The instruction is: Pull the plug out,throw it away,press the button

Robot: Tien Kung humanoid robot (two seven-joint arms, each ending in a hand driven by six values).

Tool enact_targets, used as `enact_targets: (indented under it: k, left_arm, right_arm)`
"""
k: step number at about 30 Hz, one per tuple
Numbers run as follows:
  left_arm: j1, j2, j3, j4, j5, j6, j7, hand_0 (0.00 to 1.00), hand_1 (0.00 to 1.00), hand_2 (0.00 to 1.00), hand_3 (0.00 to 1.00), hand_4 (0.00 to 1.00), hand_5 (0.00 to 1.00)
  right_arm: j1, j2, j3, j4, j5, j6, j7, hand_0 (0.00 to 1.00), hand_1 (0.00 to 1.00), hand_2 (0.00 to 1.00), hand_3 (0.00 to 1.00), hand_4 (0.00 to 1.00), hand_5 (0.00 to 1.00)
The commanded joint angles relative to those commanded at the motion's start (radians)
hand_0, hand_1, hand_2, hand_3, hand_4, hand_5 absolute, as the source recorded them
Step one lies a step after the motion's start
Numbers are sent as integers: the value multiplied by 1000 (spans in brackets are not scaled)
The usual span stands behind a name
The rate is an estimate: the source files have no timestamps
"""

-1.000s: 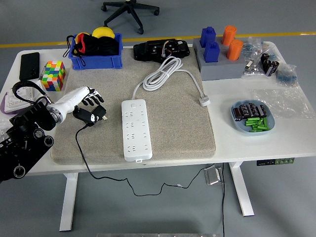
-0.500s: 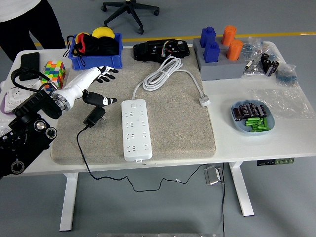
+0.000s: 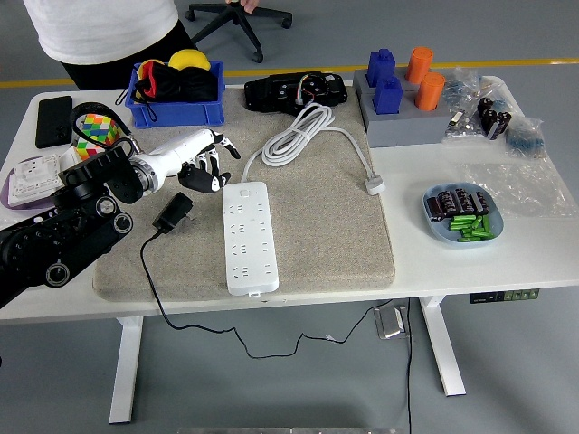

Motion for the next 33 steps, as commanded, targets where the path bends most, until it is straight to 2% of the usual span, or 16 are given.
enact_targets:
  k: [5,10,12,20,33]
  left_arm:
    - [-35,-15,73,35,-42,-38,67,2,11,125,645,59,2]
    - [-55,-36,106,57,-61,-48,96,2,10,128,651,56,2]
    - [-65,-47,118,74,-62,-48,100,2,9,135,668,30,2]
    - [-75,-78,150,121,-59,-41,100,2,8,139,676,29,2]
    - [-58,-106,137,153,-37,-19,90,2,8,140,678,21,2]
  right_arm:
    - [0,-4,-4,0,1,0,0,790,754,751,748,793,846]
    - [1,-5,-8,-1,2,0,0,790,754,751,749,793,845]
    - [1,-5,-10,-1,3,0,0,790,754,751,749,793,844]
    - [1,-5,-16,-1,4,0,0,790,754,751,748,792,844]
    - [-3,-5,-27,-1,4,0,0,790,754,751,749,791,842]
